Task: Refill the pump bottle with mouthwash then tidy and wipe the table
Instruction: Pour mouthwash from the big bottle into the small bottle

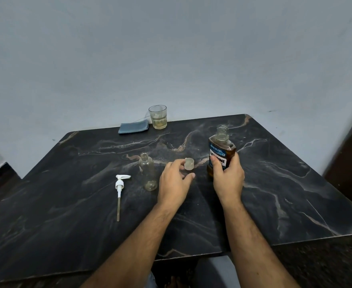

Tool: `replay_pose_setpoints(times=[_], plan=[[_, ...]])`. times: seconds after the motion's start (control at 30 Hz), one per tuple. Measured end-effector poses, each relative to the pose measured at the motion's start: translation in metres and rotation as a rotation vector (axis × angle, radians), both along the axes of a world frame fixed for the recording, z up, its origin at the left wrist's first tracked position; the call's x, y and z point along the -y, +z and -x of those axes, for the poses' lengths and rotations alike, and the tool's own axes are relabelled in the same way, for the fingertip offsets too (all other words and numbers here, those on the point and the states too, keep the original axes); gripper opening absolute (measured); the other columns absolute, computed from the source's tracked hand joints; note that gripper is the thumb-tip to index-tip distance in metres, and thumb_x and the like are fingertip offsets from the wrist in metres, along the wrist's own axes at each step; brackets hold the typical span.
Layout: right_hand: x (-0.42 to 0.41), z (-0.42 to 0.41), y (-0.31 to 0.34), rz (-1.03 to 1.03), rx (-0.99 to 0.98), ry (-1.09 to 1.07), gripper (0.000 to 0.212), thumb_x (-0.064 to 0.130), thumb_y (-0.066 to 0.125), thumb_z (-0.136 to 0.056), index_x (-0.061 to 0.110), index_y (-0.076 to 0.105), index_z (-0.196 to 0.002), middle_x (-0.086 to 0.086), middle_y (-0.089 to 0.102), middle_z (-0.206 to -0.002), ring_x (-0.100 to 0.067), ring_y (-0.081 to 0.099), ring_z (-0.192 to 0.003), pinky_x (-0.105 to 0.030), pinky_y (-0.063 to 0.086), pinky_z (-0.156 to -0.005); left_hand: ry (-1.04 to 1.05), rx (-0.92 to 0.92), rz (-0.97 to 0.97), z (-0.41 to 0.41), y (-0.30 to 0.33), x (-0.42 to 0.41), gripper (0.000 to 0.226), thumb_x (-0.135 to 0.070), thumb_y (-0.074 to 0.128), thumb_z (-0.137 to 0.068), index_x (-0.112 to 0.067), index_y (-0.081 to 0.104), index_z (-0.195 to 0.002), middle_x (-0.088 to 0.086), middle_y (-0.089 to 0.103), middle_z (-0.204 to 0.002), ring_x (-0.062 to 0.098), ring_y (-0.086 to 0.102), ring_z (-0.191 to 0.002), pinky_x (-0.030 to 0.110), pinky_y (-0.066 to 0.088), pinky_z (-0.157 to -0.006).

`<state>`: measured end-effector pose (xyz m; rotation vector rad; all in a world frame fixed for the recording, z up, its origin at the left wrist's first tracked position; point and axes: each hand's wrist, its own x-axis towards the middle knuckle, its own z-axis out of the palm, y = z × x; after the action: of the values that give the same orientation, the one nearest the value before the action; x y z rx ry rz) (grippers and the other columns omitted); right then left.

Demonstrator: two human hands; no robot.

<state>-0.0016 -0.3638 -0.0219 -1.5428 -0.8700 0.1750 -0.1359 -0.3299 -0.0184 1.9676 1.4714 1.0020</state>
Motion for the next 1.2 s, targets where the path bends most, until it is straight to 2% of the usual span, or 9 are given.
replay_pose_setpoints(times=[0.13, 0.3, 0.4, 0.57, 0.67, 0.73, 0.87, 1.07, 1.2], plan=[[-0.001, 0.000, 0.000, 0.005, 0.006, 0.031, 0.027, 0.033, 0.070, -0.088, 0.017, 0.060, -0.108, 0.009, 0.063, -0.094, -0.010, 0.059, -0.089, -0.026, 0.041, -0.078, 0.036, 0.177, -0.050, 0.026, 0.001, 0.019, 0.021, -0.024, 0.074, -0.084, -0.029, 0.068, -0.103, -0.010, 0.066, -0.094, 0.002, 0.065, -0.077, 0.016, 0.051, -0.075], [-0.001, 0.008, 0.000, 0.010, 0.028, 0.101, 0.033, 0.033, 0.072, -0.087, 0.017, 0.062, -0.114, 0.012, 0.065, -0.096, -0.008, 0.062, -0.091, -0.025, 0.046, -0.081, 0.193, 0.369, -0.062, 0.061, 0.004, 0.027, 0.019, -0.024, 0.077, -0.082, -0.033, 0.061, -0.087, -0.011, 0.067, -0.079, -0.001, 0.064, -0.072, 0.019, 0.051, -0.071], [0.000, 0.010, 0.001, 0.012, 0.043, 0.127, 0.036, 0.033, 0.074, -0.085, 0.018, 0.062, -0.116, 0.011, 0.066, -0.096, -0.007, 0.063, -0.091, -0.026, 0.049, -0.082, 0.307, 0.443, -0.080, 0.078, 0.005, 0.028, 0.028, -0.025, 0.080, -0.080, -0.024, 0.057, -0.096, -0.004, 0.063, -0.084, 0.003, 0.060, -0.069, 0.021, 0.051, -0.070], [0.001, 0.012, 0.002, 0.004, 0.032, 0.152, 0.035, 0.031, 0.076, -0.083, 0.022, 0.062, -0.114, 0.021, 0.063, -0.090, 0.003, 0.061, -0.087, -0.024, 0.048, -0.081, 0.313, 0.443, -0.048, 0.085, 0.000, 0.015, 0.068, -0.031, 0.085, -0.073, -0.027, 0.048, -0.130, -0.009, 0.056, -0.125, 0.007, 0.057, -0.109, 0.028, 0.046, -0.095], [0.001, 0.013, 0.001, -0.008, 0.030, 0.163, 0.036, 0.029, 0.076, -0.084, 0.021, 0.063, -0.116, 0.021, 0.063, -0.091, 0.008, 0.059, -0.086, -0.020, 0.046, -0.079, 0.245, 0.453, 0.016, 0.077, -0.004, 0.002, 0.079, -0.030, 0.086, -0.072, -0.021, 0.045, -0.140, -0.007, 0.054, -0.138, 0.007, 0.051, -0.125, 0.034, 0.043, -0.107], [0.002, 0.013, 0.002, -0.017, 0.034, 0.168, 0.035, 0.028, 0.075, -0.084, 0.020, 0.063, -0.116, 0.023, 0.062, -0.089, 0.012, 0.058, -0.086, -0.017, 0.044, -0.077, 0.242, 0.446, 0.034, 0.073, -0.004, -0.004, 0.075, -0.029, 0.085, -0.074, -0.019, 0.048, -0.139, -0.006, 0.057, -0.136, 0.008, 0.053, -0.124, 0.034, 0.043, -0.107], [0.002, 0.014, 0.002, -0.013, 0.017, 0.196, 0.038, 0.033, 0.079, -0.079, 0.029, 0.059, -0.111, 0.023, 0.064, -0.090, 0.011, 0.060, -0.088, -0.013, 0.045, -0.076, 0.227, 0.472, 0.032, 0.063, -0.001, -0.007, 0.053, -0.024, 0.081, -0.079, -0.021, 0.059, -0.127, -0.014, 0.065, -0.113, 0.007, 0.063, -0.111, 0.035, 0.049, -0.102], [0.000, 0.015, 0.001, -0.009, 0.029, 0.226, 0.045, 0.033, 0.081, -0.078, 0.029, 0.057, -0.115, 0.024, 0.063, -0.095, 0.013, 0.060, -0.089, -0.008, 0.044, -0.077, 0.065, 0.449, 0.004, 0.049, -0.008, -0.006, 0.045, -0.025, 0.079, -0.081, -0.035, 0.058, -0.120, -0.012, 0.066, -0.112, 0.002, 0.061, -0.109, 0.032, 0.050, -0.100], [-0.003, 0.016, 0.000, -0.028, 0.029, 0.262, 0.041, 0.030, 0.079, -0.081, 0.036, 0.054, -0.112, 0.022, 0.066, -0.100, 0.004, 0.064, -0.097, -0.023, 0.052, -0.087, -0.006, 0.409, 0.003, 0.047, -0.009, -0.008, 0.047, -0.023, 0.073, -0.087, -0.032, 0.054, -0.129, -0.011, 0.063, -0.116, 0.002, 0.059, -0.110, 0.025, 0.047, -0.100]])
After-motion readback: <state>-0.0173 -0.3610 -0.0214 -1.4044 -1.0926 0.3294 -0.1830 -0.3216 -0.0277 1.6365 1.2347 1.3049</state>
